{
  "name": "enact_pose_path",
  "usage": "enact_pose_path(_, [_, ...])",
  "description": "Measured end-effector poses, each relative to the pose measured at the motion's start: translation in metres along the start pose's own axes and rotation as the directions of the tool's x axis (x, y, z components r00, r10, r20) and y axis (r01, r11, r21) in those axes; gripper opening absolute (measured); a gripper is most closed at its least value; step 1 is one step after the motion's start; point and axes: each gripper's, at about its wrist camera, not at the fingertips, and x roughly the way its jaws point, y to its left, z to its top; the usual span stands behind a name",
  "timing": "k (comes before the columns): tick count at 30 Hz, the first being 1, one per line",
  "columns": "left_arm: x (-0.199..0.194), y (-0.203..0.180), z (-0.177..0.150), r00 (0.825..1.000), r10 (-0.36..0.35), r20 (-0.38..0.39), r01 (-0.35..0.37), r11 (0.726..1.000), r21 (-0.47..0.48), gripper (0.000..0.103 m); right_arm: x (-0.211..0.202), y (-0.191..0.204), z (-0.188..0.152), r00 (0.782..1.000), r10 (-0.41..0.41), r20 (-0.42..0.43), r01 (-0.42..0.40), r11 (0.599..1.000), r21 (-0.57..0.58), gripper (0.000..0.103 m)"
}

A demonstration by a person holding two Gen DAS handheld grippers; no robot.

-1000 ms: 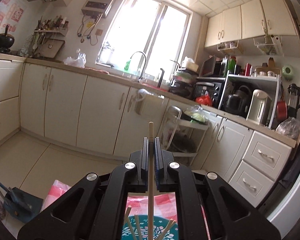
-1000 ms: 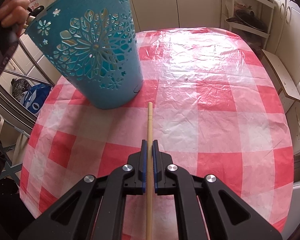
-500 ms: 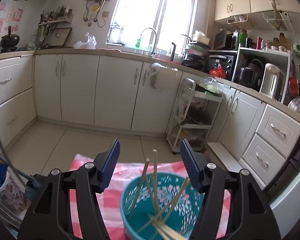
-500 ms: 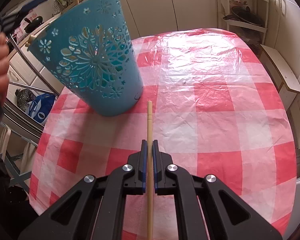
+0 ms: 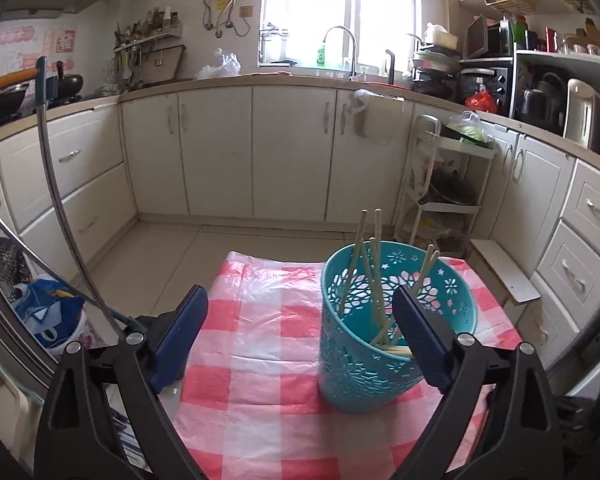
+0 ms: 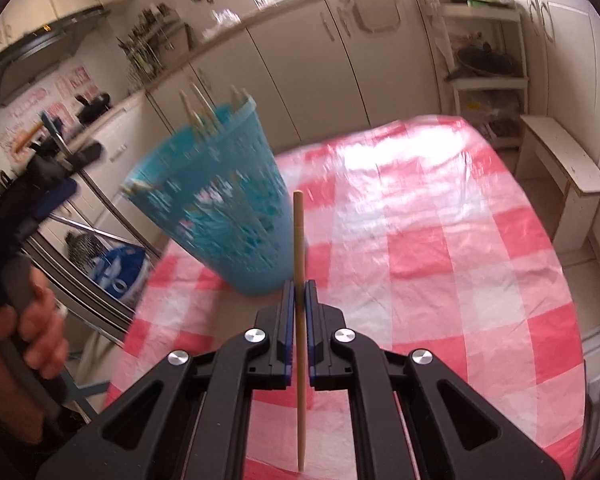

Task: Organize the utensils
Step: 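Lift the left gripper's chopstick into the teal basket and release while the right gripper holds its chopstick, then lift the chopstick with the right gripper into the teal basket and open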

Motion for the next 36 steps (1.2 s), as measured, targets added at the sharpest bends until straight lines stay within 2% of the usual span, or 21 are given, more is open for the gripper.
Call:
enact_pose_path(3, [-0.002, 0.0, 0.0, 1.0, 0.005, 0.004, -0.005, 1.0, 0.008, 0.093, -0.021, 0.011, 0.011, 0.995, 0.055, 0.087, -0.054, 0.998, -0.015, 0.006])
enact_pose_path(7, [0.001, 0.0, 0.006, 1.0, 0.006, 0.004, -0.006, 1.0, 0.02, 0.094, -0.039, 0.027, 0.025, 0.982, 0.105, 0.157, -0.099, 0.994, -0.041, 0.006])
enact_pose_path(12, [-0.001, 0.011, 0.008, 1.0, 0.002, 0.006, -0.002, 1.0, -0.002, 0.095, -0.054, 0.047, 0.038, 0.973, 0.125, 0.195, -0.111, 0.991, -0.08, 0.006])
enact_pose_path(17, [0.002, 0.03, 0.01, 1.0, -0.005, -0.019, 0.004, 0.998, -0.068, 0.095, -0.062, 0.06, 0.045, 0.971, 0.114, 0.211, -0.092, 0.99, -0.11, 0.006])
enact_pose_path(20, [0.004, 0.041, 0.01, 0.999, -0.007, -0.038, 0.003, 0.994, -0.109, 0.095, -0.047, 0.055, 0.043, 0.983, 0.084, 0.162, -0.068, 0.993, -0.097, 0.006])
enact_pose_path(21, [0.005, 0.044, 0.01, 0.999, -0.009, -0.041, 0.004, 0.993, -0.121, 0.095, -0.037, 0.049, 0.041, 0.988, 0.071, 0.137, -0.06, 0.995, -0.079, 0.01])
enact_pose_path(22, [0.005, 0.046, 0.01, 0.999, -0.007, -0.041, 0.002, 0.992, -0.126, 0.095, -0.03, 0.045, 0.039, 0.991, 0.055, 0.12, -0.047, 0.997, -0.067, 0.026])
enact_pose_path(24, [0.005, 0.048, 0.01, 0.999, -0.004, -0.04, -0.001, 0.992, -0.129, 0.095, -0.012, 0.031, 0.032, 0.997, 0.002, 0.072, 0.001, 0.999, -0.035, 0.043])
enact_pose_path(27, [0.007, 0.047, 0.009, 0.999, -0.001, -0.049, -0.004, 0.993, -0.121, 0.095, 0.005, 0.016, 0.024, 0.996, -0.077, -0.038, 0.075, 0.996, -0.049, 0.043])
enact_pose_path(29, [0.008, 0.047, 0.008, 0.999, -0.005, -0.054, -0.001, 0.993, -0.116, 0.095, 0.021, 0.004, 0.017, 0.978, -0.145, -0.148, 0.131, 0.986, -0.1, 0.043])
enact_pose_path(30, [0.008, 0.046, 0.008, 0.998, -0.005, -0.056, -0.002, 0.994, -0.113, 0.095, 0.032, -0.011, 0.014, 0.957, -0.192, -0.218, 0.181, 0.981, -0.071, 0.043])
enact_pose_path(33, [0.01, 0.043, 0.007, 0.998, -0.006, -0.066, -0.002, 0.994, -0.11, 0.095, 0.044, -0.058, 0.01, 0.925, -0.246, -0.29, 0.291, 0.948, 0.126, 0.042])
enact_pose_path(36, [0.011, 0.039, 0.007, 0.997, -0.016, -0.071, 0.008, 0.994, -0.112, 0.095, 0.05, -0.075, 0.011, 0.906, -0.316, -0.282, 0.377, 0.905, 0.195, 0.043])
